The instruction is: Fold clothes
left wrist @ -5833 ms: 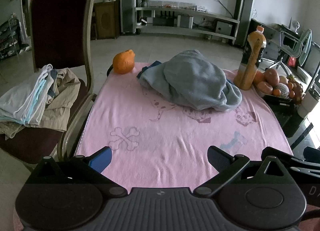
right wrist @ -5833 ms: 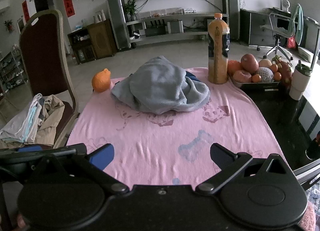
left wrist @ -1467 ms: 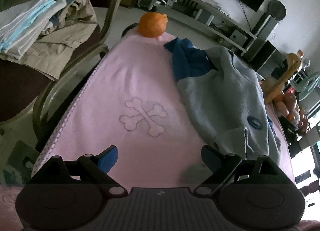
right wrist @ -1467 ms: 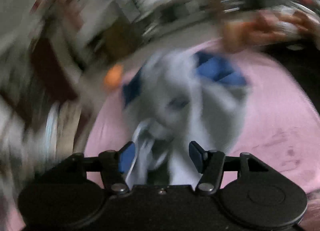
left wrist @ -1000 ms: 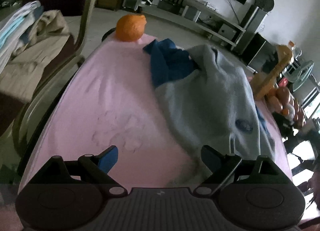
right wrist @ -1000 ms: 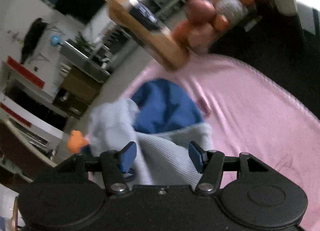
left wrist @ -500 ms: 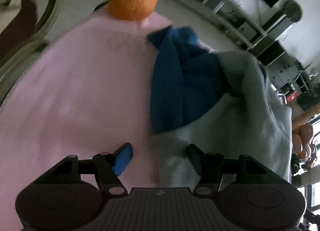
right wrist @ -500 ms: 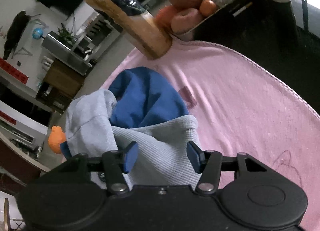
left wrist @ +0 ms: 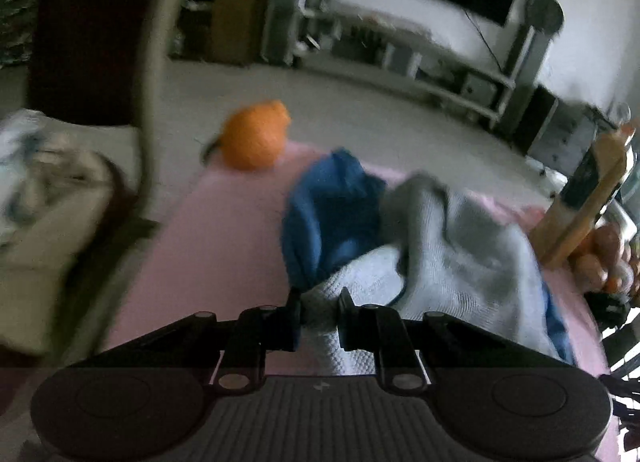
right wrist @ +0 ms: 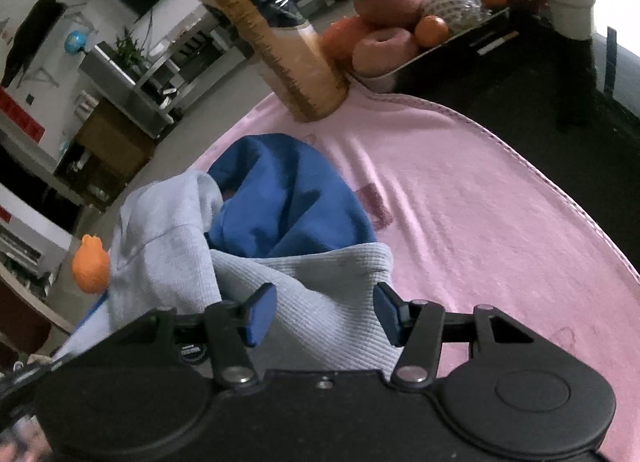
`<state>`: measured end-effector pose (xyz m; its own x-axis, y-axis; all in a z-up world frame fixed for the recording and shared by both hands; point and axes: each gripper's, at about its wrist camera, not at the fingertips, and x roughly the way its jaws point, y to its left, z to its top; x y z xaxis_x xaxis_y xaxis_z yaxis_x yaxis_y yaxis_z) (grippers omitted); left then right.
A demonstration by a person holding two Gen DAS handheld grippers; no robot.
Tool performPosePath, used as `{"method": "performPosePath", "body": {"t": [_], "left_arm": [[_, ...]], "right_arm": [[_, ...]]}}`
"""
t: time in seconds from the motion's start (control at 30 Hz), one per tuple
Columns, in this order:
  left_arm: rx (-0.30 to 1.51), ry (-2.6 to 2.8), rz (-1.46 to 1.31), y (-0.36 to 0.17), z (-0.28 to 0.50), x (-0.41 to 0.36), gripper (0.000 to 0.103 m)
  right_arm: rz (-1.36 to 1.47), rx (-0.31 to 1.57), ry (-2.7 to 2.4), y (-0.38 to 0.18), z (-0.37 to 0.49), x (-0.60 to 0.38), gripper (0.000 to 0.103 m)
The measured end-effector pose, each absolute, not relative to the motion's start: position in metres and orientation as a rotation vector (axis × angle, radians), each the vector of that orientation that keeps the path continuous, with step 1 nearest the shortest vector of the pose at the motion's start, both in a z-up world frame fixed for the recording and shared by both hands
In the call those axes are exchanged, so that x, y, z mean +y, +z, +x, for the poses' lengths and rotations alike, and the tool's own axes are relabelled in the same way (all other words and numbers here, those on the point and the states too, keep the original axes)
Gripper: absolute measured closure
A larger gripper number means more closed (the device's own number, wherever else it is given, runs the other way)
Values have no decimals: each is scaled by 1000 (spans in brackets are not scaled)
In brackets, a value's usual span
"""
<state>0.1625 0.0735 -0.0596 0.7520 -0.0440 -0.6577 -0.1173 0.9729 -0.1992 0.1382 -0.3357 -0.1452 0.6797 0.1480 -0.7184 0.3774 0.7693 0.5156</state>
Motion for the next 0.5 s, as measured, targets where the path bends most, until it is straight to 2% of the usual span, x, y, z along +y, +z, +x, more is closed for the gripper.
{"method": "performPosePath", "body": {"t": [0.1,0.17,0.27,0.33,0.4,0.47,0.5], "left_arm": [[682,108,-262,-39,109,92,88],[679,187,-257,-46,93,100,87],[776,279,-117,-94,110,101,72],[844,277,-135,-121,112,103,76],[856,236,-148,-132,110,102,73],[796,151,-142,-125,106,96,65],[766,109,-139,-121,104,93,56]], "right_arm": [[732,817,-125,-143,131,-337,51],[749,814,-118,-144,127,-339,51],[763,821,-127,-147,124,-344,51],[773,826,-132,-149,123,-347,50],[782,831,-138,-151,121,-350,50],[792,835,-144,-153,119,-353,49],[812,837,-156,-156,119,-357,48]]}}
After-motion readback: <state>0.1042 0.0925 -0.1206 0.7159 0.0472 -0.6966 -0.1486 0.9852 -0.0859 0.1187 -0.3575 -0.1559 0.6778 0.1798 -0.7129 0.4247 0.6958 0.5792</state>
